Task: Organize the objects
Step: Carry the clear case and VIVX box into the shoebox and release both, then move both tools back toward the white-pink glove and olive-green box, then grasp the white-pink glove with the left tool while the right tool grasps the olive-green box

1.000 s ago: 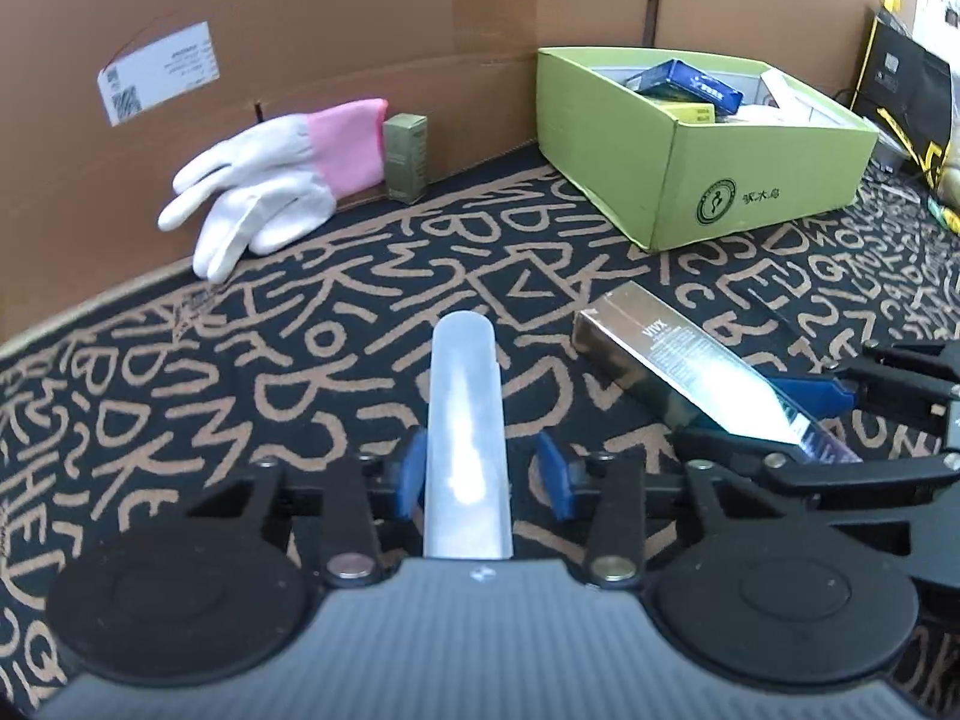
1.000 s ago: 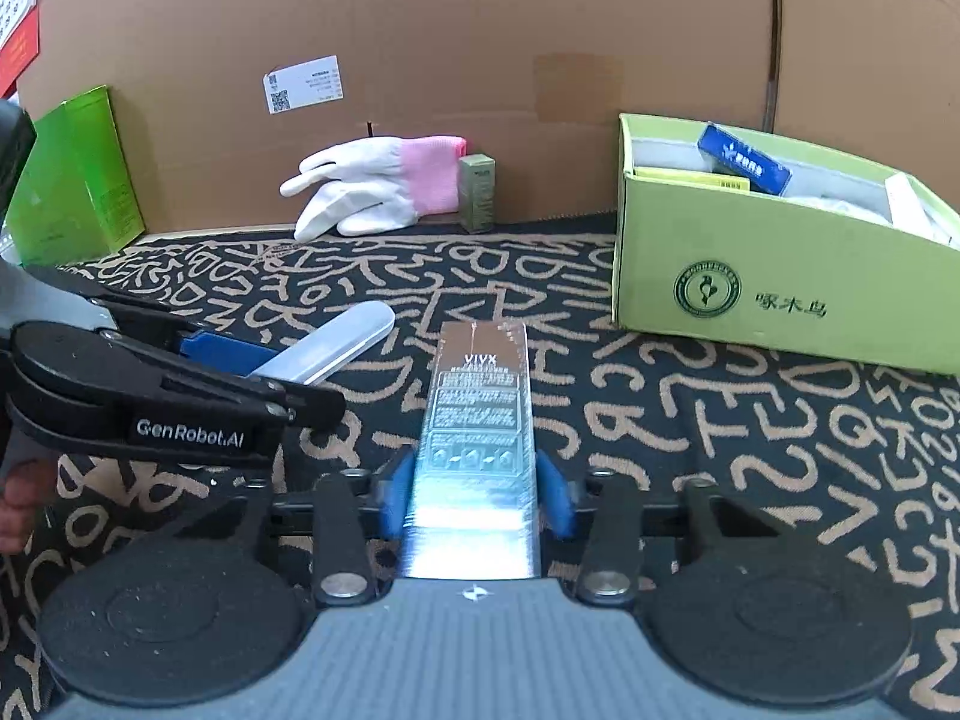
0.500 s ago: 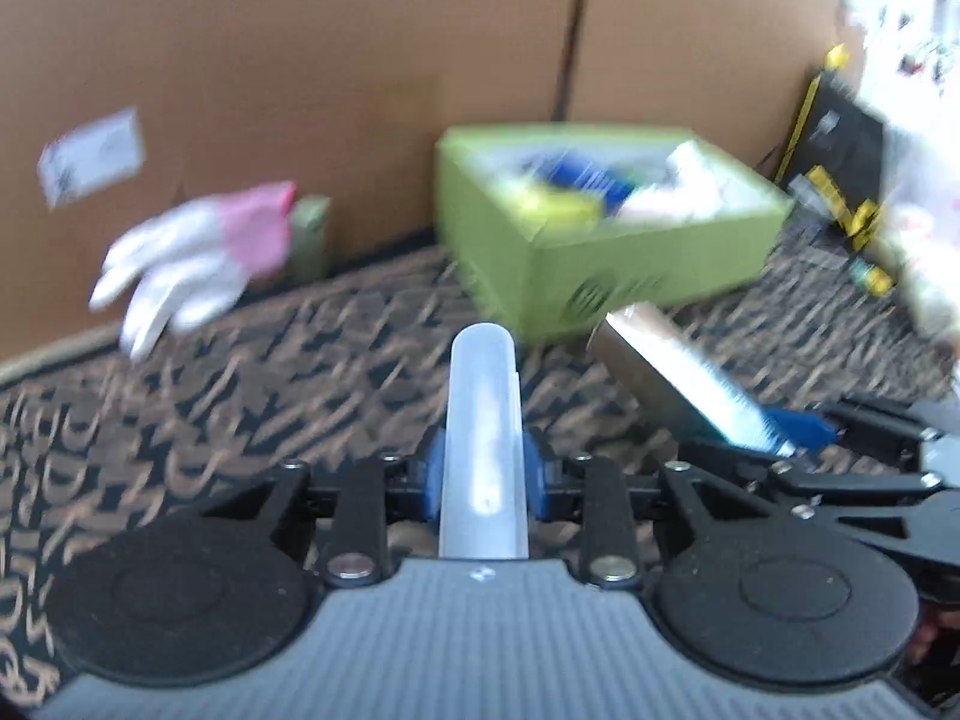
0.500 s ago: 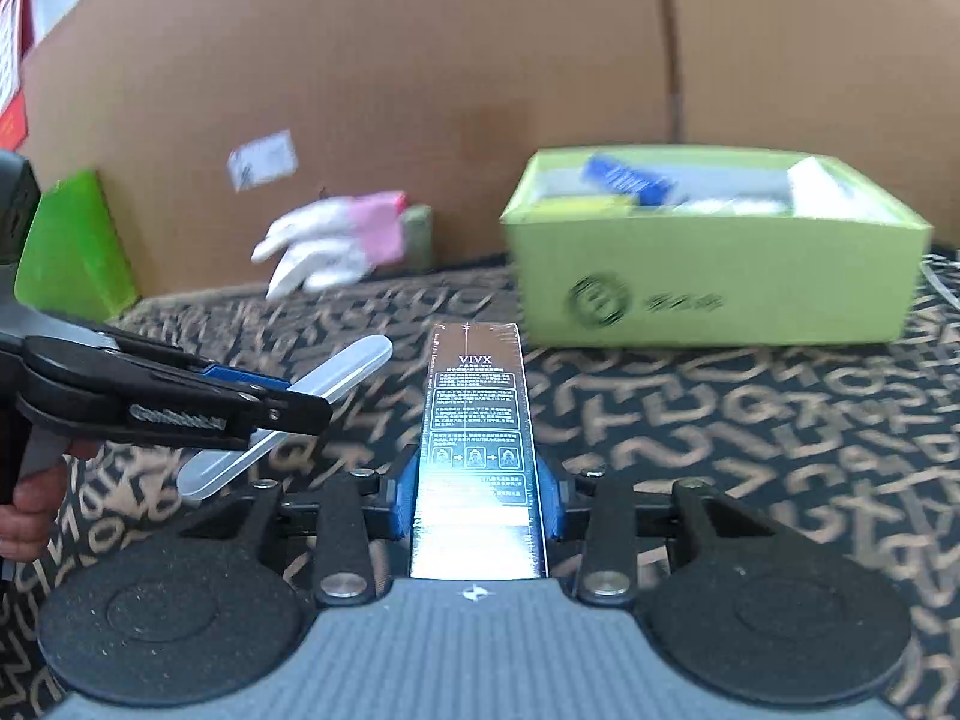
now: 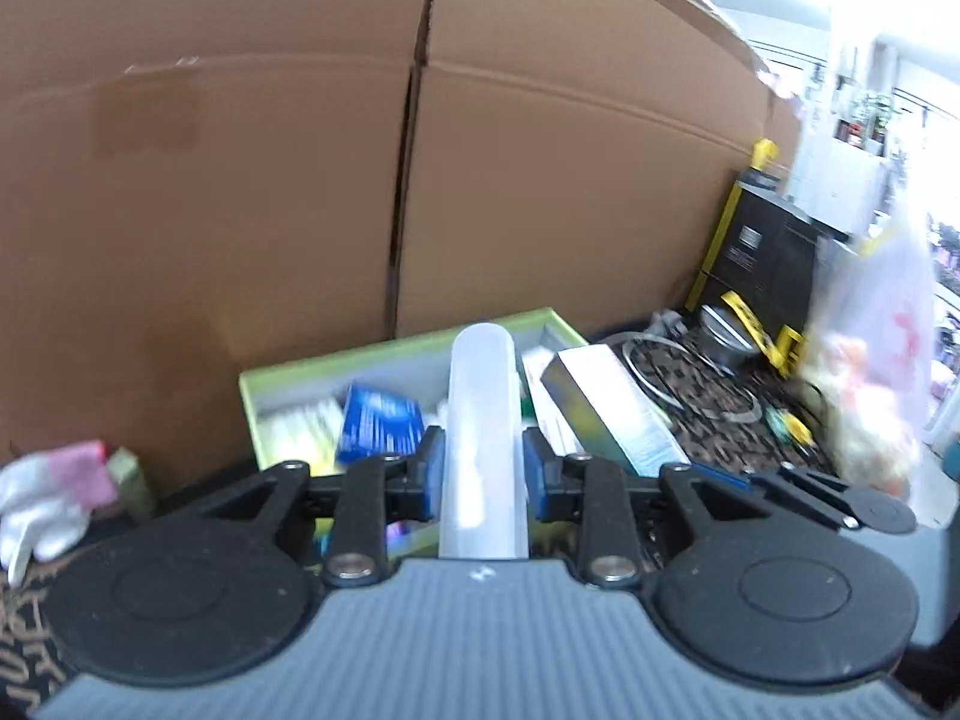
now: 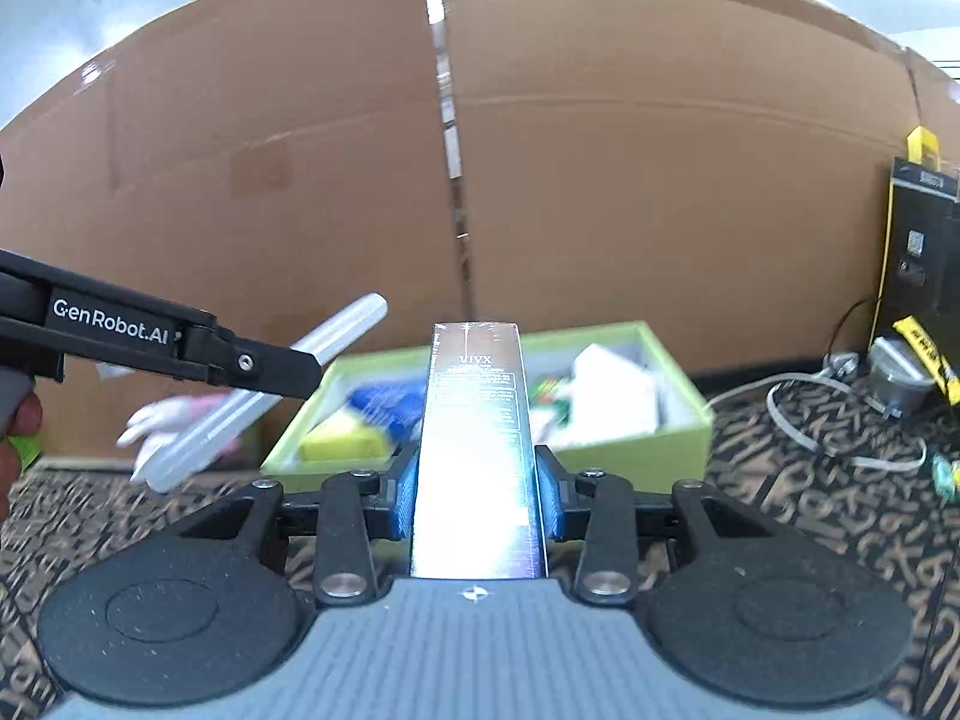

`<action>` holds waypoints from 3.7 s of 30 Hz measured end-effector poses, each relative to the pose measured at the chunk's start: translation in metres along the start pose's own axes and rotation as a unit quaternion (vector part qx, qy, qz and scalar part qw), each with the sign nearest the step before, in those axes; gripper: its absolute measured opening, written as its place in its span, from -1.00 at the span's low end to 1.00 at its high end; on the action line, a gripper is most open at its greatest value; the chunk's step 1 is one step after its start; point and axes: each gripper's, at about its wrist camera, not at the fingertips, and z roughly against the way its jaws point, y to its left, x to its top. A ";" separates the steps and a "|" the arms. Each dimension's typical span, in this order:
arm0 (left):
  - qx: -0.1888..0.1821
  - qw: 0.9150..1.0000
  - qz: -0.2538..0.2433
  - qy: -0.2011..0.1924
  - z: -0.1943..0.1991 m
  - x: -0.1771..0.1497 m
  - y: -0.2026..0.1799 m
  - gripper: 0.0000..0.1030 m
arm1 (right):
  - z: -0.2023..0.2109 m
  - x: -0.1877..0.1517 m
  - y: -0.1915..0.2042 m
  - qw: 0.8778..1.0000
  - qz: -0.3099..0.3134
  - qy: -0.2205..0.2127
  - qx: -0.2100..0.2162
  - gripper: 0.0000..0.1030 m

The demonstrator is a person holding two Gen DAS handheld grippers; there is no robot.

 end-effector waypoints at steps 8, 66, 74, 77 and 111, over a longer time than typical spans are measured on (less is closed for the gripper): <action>0.025 0.999 0.030 0.010 -0.070 0.030 -0.001 -0.48 | -0.062 0.022 -0.020 1.000 0.002 0.006 -0.013 -0.17; 0.176 0.981 0.083 -0.007 0.100 -0.114 0.137 1.00 | 0.004 -0.057 0.126 0.991 0.050 0.014 0.120 0.79; 0.199 0.974 0.110 0.012 0.103 -0.138 0.173 1.00 | -0.004 -0.070 0.157 0.988 0.072 0.033 0.136 0.79; 0.199 0.972 0.120 0.012 0.103 -0.144 0.188 1.00 | -0.008 -0.072 0.167 0.986 0.081 0.038 0.142 0.79; 0.179 0.977 0.117 0.017 -0.036 -0.111 0.319 0.61 | -0.171 -0.051 0.259 0.980 0.190 0.048 0.022 0.77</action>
